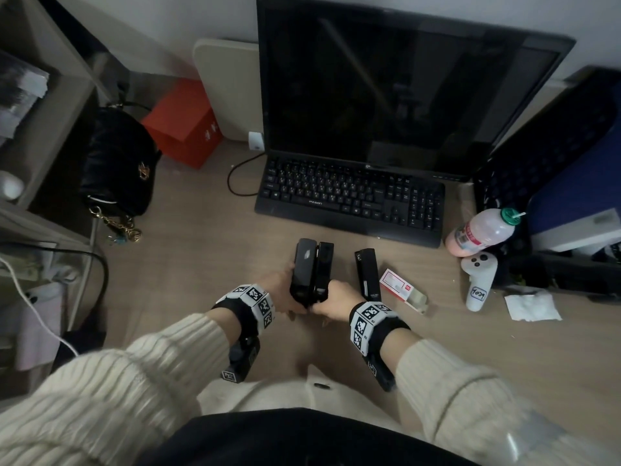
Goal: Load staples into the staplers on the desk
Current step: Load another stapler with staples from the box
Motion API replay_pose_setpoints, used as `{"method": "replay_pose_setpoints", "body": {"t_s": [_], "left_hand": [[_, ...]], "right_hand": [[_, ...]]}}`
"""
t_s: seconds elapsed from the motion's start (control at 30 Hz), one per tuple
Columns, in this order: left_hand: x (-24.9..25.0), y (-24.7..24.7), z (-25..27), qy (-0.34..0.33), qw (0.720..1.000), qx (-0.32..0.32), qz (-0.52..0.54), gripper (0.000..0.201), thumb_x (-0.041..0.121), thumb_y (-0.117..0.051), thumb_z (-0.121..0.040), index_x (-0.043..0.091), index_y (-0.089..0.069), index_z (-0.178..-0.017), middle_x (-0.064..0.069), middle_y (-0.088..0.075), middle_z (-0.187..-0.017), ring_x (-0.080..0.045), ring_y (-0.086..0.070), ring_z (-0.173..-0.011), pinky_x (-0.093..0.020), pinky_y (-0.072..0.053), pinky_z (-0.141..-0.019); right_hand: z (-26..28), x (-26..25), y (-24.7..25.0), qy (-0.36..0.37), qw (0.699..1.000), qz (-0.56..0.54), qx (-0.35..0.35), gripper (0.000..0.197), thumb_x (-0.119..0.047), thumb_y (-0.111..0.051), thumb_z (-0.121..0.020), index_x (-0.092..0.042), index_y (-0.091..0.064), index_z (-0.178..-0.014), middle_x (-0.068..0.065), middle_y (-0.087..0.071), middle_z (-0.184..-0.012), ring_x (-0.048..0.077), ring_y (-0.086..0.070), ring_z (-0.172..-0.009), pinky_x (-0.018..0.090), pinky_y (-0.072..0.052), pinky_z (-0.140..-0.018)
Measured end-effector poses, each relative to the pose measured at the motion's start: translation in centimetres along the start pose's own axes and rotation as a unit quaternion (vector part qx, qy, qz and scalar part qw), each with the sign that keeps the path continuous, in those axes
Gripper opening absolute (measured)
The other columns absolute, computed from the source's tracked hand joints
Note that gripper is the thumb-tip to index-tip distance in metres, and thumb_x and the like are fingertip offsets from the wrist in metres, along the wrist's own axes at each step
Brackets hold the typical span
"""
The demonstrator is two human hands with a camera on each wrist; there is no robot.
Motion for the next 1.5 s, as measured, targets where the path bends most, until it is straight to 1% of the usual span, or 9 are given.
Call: {"method": "replay_pose_setpoints", "body": {"t_s": [0.1, 0.4, 0.57, 0.67, 0.77, 0.87, 1.07, 1.33, 1.5], "left_hand": [[0.6, 0.4, 0.3, -0.003, 1.000, -0.002, -0.017, 0.081, 0.022, -0.084, -0.073, 0.014, -0.040, -0.140, -0.005, -0.067, -0.120, -0.021, -0.063, -0.106, -0.020, -0.043, -0.081], [0.4, 0.3, 0.3, 0.010, 1.000, -0.008, -0.009, 0.083, 0.022, -0.086, -0.073, 0.013, -0.038, -0.140, -0.006, -0.071, -0.111, -0.022, -0.068, -0.099, -0.023, -0.049, -0.074], [0.4, 0.1, 0.3, 0.011, 1.000, -0.014, 0.005, 0.086, 0.023, -0.086, -0.073, 0.013, -0.035, -0.142, 0.000, -0.067, -0.089, -0.017, -0.069, -0.087, -0.021, -0.048, -0.067], [0.2, 0.0, 0.2, 0.011, 1.000, -0.015, 0.004, 0.090, 0.024, -0.085, -0.074, 0.013, -0.031, -0.145, -0.005, -0.073, -0.095, -0.019, -0.070, -0.088, -0.023, -0.052, -0.071], [0.1, -0.7, 0.1, 0.007, 0.999, -0.034, 0.041, 0.083, 0.015, -0.082, -0.077, 0.012, -0.031, -0.143, -0.003, -0.071, -0.077, -0.022, -0.073, -0.078, -0.020, -0.055, -0.062], [0.3, -0.5, 0.0, -0.004, 0.999, -0.025, 0.048, 0.081, 0.011, -0.082, -0.077, 0.010, -0.032, -0.141, 0.004, -0.065, -0.065, -0.015, -0.066, -0.060, -0.013, -0.050, -0.048], [-0.1, -0.5, -0.4, -0.001, 1.000, -0.003, 0.007, 0.101, 0.023, -0.092, -0.064, 0.013, -0.033, -0.145, -0.007, -0.073, -0.108, -0.022, -0.070, -0.097, -0.033, -0.055, -0.089], [-0.2, -0.2, -0.6, 0.004, 1.000, 0.012, -0.019, 0.100, 0.027, -0.091, -0.064, 0.010, -0.035, -0.145, -0.007, -0.068, -0.121, -0.022, -0.063, -0.113, -0.031, -0.050, -0.095], [-0.3, -0.2, -0.7, 0.005, 1.000, 0.006, -0.022, 0.096, 0.025, -0.090, -0.066, 0.012, -0.036, -0.144, -0.006, -0.069, -0.119, -0.022, -0.065, -0.108, -0.028, -0.052, -0.088]], "right_hand": [[-0.1, 0.2, -0.3, 0.002, 1.000, 0.013, -0.015, 0.040, -0.027, -0.076, -0.067, -0.012, -0.066, -0.102, 0.007, -0.072, -0.092, 0.022, -0.072, -0.074, 0.040, -0.060, -0.072], [1.0, 1.0, 2.7, -0.001, 0.995, 0.104, 0.004, 0.045, -0.023, -0.073, -0.072, -0.018, -0.055, -0.112, 0.004, -0.068, -0.101, 0.023, -0.068, -0.088, 0.033, -0.056, -0.077], [3.0, 0.0, 8.3, 0.071, 0.977, 0.096, 0.178, 0.049, -0.017, -0.063, -0.083, -0.022, -0.049, -0.130, -0.001, -0.050, -0.129, 0.022, -0.055, -0.114, 0.031, -0.046, -0.087], [4.8, 1.9, 11.7, 0.008, 0.948, 0.111, 0.298, 0.055, -0.030, -0.062, -0.086, -0.016, -0.041, -0.135, 0.003, -0.043, -0.137, 0.025, -0.048, -0.121, 0.039, -0.045, -0.095], [4.3, 5.9, 10.2, -0.111, 0.969, 0.103, 0.196, 0.053, -0.040, -0.055, -0.089, -0.012, -0.044, -0.132, 0.006, -0.049, -0.129, 0.027, -0.053, -0.116, 0.036, -0.045, -0.086], [3.3, 7.8, 6.8, -0.128, 0.984, 0.077, 0.097, 0.042, -0.040, -0.054, -0.088, -0.012, -0.056, -0.120, 0.005, -0.064, -0.111, 0.026, -0.062, -0.103, 0.030, -0.047, -0.081], [2.8, 7.2, 5.0, -0.119, 0.986, 0.054, 0.104, 0.037, -0.040, -0.058, -0.084, -0.013, -0.061, -0.109, 0.006, -0.068, -0.100, 0.026, -0.065, -0.093, 0.032, -0.053, -0.082], [1.5, 3.6, 1.6, -0.058, 0.991, 0.090, 0.078, 0.036, -0.039, -0.062, -0.082, -0.010, -0.063, -0.104, 0.012, -0.068, -0.101, 0.032, -0.066, -0.094, 0.030, -0.051, -0.072], [0.8, 4.2, 1.7, -0.047, 0.995, 0.067, 0.060, 0.052, -0.029, -0.075, -0.074, -0.010, -0.054, -0.117, 0.011, -0.065, -0.114, 0.030, -0.063, -0.104, 0.033, -0.052, -0.085]]}}
Point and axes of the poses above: each hand's wrist, its own z-axis away from the middle knuckle, its own y-axis out of the back of the hand, x = y × z, the point moved 10 cm from there along -z, towards the middle knuckle
